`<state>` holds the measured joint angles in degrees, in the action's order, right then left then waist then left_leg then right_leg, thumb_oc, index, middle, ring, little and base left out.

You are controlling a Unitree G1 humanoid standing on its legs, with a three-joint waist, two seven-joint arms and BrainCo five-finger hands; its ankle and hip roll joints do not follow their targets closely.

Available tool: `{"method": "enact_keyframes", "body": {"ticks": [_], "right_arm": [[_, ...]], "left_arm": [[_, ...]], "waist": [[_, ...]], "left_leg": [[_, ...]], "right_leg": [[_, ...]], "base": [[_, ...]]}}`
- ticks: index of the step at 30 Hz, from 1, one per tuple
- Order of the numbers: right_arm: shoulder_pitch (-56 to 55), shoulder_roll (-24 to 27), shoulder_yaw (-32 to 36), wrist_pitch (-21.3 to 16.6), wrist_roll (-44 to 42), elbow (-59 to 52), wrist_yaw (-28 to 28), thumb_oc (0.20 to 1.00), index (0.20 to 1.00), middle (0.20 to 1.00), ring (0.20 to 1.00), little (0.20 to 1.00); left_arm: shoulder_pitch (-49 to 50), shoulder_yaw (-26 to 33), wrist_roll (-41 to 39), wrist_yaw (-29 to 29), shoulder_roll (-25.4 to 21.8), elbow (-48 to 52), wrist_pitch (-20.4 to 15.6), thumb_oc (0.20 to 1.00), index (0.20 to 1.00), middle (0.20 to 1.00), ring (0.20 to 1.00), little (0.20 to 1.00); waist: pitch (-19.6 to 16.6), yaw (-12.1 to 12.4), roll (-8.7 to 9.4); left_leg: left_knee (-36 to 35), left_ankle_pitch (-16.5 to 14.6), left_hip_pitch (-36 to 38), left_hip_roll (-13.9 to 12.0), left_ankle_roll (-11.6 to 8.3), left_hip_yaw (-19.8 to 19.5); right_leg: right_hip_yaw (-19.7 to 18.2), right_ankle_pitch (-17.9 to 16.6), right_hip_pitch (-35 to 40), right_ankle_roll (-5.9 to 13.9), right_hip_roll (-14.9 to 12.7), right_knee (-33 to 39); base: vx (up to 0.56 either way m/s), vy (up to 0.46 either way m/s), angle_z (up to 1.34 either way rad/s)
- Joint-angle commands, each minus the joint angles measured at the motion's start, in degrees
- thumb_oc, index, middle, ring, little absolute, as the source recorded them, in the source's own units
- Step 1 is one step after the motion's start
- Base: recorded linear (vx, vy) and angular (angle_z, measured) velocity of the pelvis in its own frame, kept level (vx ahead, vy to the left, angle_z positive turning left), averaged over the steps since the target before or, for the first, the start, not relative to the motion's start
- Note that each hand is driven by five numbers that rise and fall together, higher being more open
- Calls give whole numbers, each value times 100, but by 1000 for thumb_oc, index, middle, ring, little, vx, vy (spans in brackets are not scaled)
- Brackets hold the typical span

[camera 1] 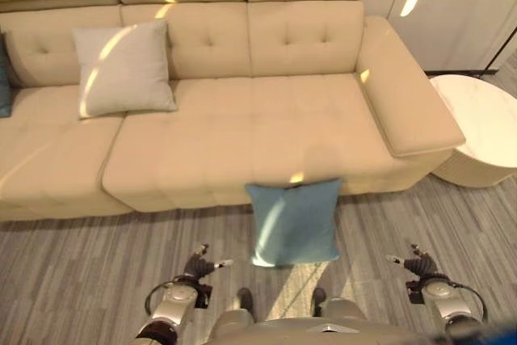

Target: Pick up all the scattered cushions and arrange them neatly on the sofa.

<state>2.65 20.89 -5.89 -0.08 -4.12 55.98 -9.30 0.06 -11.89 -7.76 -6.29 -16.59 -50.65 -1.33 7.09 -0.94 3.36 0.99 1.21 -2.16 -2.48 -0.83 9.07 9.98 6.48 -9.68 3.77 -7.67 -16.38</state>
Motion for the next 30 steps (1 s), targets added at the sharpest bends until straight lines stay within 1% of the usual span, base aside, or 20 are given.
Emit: {"method": "enact_keyframes", "body": {"ticks": [1,3,5,6,8,9,10,11,12,13,15,16,17,19,20,21,22,25,29,30], "right_arm": [[311,-98,-172,-36,144,-31,-26,1000,1000,1000,1000,1000],[374,-96,-212,-18,198,-86,-3,1000,1000,1000,1000,1000],[401,-107,-212,8,200,-180,-3,1000,1000,1000,1000,1000],[389,-111,-214,10,221,-217,-9,1000,1000,1000,1000,1000],[305,-117,-200,1,241,-355,16,1000,1000,1000,1000,1000],[278,-104,-188,-22,239,-407,5,1000,1000,1000,1000,1000],[239,-87,-196,-53,247,-459,-5,1000,1000,1000,1000,1000],[239,-87,-196,-53,247,-459,-5,1000,1000,1000,1000,1000],[202,-59,-162,-79,239,-546,-13,1000,1000,1000,1000,1000],[168,33,-190,-112,169,-702,-69,1000,1000,1000,1000,1000],[183,95,-208,-134,74,-759,-69,1000,1000,1000,1000,1000],[185,93,-207,-134,74,-759,-69,1000,1000,1000,1000,1000],[200,154,-196,-107,55,-791,-69,1000,1000,1000,1000,1000],[226,178,-216,-114,80,-796,-105,1000,1000,1000,1000,1000],[225,178,-216,-114,80,-796,-105,1000,1000,1000,1000,1000],[259,180,-246,-117,114,-905,-101,1000,1000,1000,1000,1000],[280,149,-250,-116,121,-972,-105,1000,1000,1000,1000,1000],[362,142,-277,-86,136,-1040,-128,1000,1000,1000,1000,1000],[494,125,-335,-82,120,-1038,-173,1000,1000,1000,1000,1000],[600,101,-362,-98,76,-1062,-212,1000,1000,1000,1000,1000]], "left_arm": [[-205,254,-74,14,-182,284,-104,1000,1000,1000,1000,1000],[-273,269,-161,-3,-189,262,-115,1000,1000,1000,1000,1000],[-297,272,-257,-34,-177,316,-140,1000,1000,1000,1000,1000],[-293,267,-278,-28,-178,363,-157,1000,1000,1000,1000,1000],[-258,246,-274,-3,-185,424,-169,1000,1000,1000,1000,1000],[-265,240,-270,19,-170,431,-181,1000,1000,1000,1000,1000],[-265,209,-255,17,-153,410,-173,1000,1000,1000,1000,1000],[-264,209,-255,17,-153,410,-173,1000,1000,1000,1000,1000],[-290,181,-262,15,-147,456,-156,1000,1000,1000,1000,1000],[-348,83,-292,54,-164,638,-152,1000,1000,1000,1000,1000],[-448,29,-345,53,-137,624,-178,1000,1000,1000,1000,1000],[-451,30,-345,53,-139,623,-178,1000,1000,1000,1000,1000],[-579,-35,-328,81,-86,619,-150,1000,1000,1000,1000,1000],[-588,-67,-257,65,-127,640,-169,1000,1000,1000,1000,1000],[-588,-67,-257,65,-127,640,-169,1000,1000,1000,1000,1000],[-594,-94,-332,47,-133,801,-192,1000,1000,1000,1000,1000],[-617,-105,-395,19,-130,833,-228,1000,1000,1000,1000,1000],[-644,-54,-413,-24,-219,905,-239,1000,1000,1000,1000,1000],[-703,24,-500,-94,-288,937,-274,1000,1000,1000,1000,1000],[-780,55,-543,-161,-348,934,-307,1000,1000,1000,1000,1000]], "waist": [[199,156,112],[192,150,85],[223,99,92],[245,70,92],[232,54,168],[195,46,190],[156,-13,184],[152,-16,185],[157,-65,196],[260,-139,247],[335,-201,199],[321,-216,211],[352,-196,142],[366,-120,116],[366,-120,116],[420,-125,107],[472,-135,137],[513,-96,195],[636,-23,221],[726,13,236]], "left_leg": [[488,-752,-80,147,116,-473],[412,-785,32,82,32,-521],[378,-815,183,51,-60,-566],[373,-846,264,23,-100,-612],[393,-926,343,49,-176,-711],[412,-948,355,18,-234,-725],[463,-957,337,-104,-338,-757],[463,-956,332,-102,-337,-759],[684,-946,183,-267,-454,-696],[1523,-790,-354,-636,-544,-501],[1643,-829,-578,-814,-523,-392],[1625,-804,-597,-795,-517,-400],[1136,-503,-812,-811,-483,-195],[727,-339,-839,-734,-485,-261],[727,-339,-839,-734,-485,-260],[671,-331,-950,-572,-450,-501],[772,-399,-1052,-509,-442,-519],[840,-450,-1194,-371,-377,-492],[919,-529,-1265,-317,-310,-433],[1007,-568,-1377,-284,-283,-401]], "right_leg": [[-114,-753,25,716,-388,219],[87,-925,-68,641,-586,747],[190,-1087,-174,700,-675,1135],[206,-1166,-180,743,-688,1219],[113,-1137,-49,740,-659,1333],[116,-1143,7,748,-648,1349],[108,-1088,55,716,-598,1328],[109,-1088,52,717,-600,1328],[138,-1005,89,668,-577,1279],[318,-837,203,489,-552,1234],[477,-658,335,385,-406,1267],[487,-668,321,387,-423,1274],[591,-591,385,371,-351,1324],[548,-539,305,387,-297,1243],[547,-539,304,387,-297,1243],[424,-551,171,408,-305,1095],[351,-575,66,442,-347,1044],[174,-698,-167,477,-436,1055],[105,-777,-294,512,-507,1041],[99,-807,-394,531,-585,1020]], "base": [[96,-84,-20],[196,-174,-17],[217,-177,-11],[202,-189,0],[197,-197,15],[181,-239,52],[119,-178,74],[105,-226,92],[15,-287,64],[13,-352,83],[1,-195,102],[29,-12,60],[48,64,29],[77,77,25],[76,102,-11],[46,113,-30],[46,151,-22],[-11,102,-29],[-17,50,-26],[-67,40,-2]]}}
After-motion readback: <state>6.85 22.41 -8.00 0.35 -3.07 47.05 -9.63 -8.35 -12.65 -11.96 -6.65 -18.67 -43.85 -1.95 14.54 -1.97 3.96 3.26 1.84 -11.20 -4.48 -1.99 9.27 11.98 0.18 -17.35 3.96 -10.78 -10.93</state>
